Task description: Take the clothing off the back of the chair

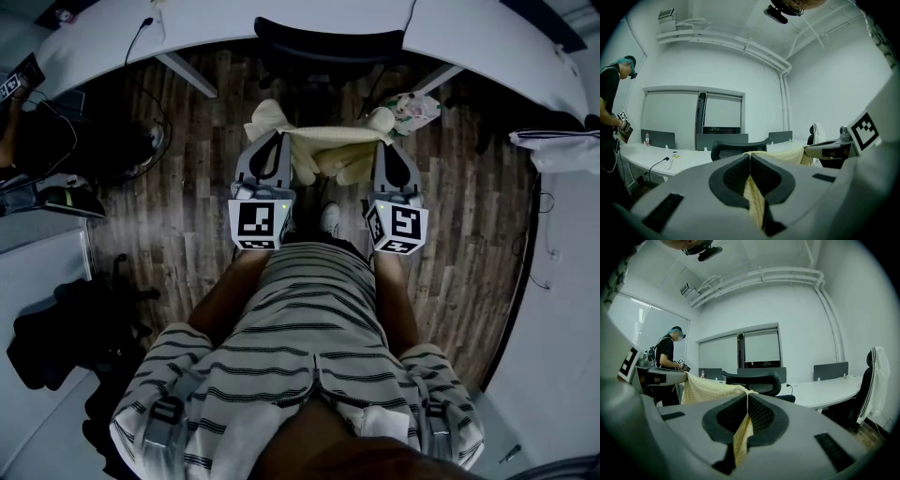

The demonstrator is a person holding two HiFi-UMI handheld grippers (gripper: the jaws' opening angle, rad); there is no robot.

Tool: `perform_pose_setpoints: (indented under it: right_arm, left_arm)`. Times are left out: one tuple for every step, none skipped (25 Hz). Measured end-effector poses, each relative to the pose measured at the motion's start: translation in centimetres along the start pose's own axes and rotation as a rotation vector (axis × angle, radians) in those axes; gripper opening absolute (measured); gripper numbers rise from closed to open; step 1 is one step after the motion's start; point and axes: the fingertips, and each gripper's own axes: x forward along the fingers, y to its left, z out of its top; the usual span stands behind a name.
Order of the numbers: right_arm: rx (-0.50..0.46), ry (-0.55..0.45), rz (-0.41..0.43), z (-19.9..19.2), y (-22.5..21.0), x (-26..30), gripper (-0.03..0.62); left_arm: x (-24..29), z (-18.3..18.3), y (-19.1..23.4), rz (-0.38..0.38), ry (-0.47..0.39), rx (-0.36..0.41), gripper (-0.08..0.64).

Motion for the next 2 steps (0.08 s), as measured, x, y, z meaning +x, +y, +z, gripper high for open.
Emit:
perform_pose_setpoints:
  right_arm:
    - [0.0, 0.0, 0.0, 0.02, 0.09, -0.02, 0.021]
    - [0.0, 0.0, 0.0, 0.04, 0.18, -0.04, 0.022]
  left_arm:
    - [-0.08, 0.0, 0.1, 0.003, -0.002, -0.002, 0.025]
    - [-0.15, 0.0, 0.2, 0.005, -0.003, -0.003, 0.025]
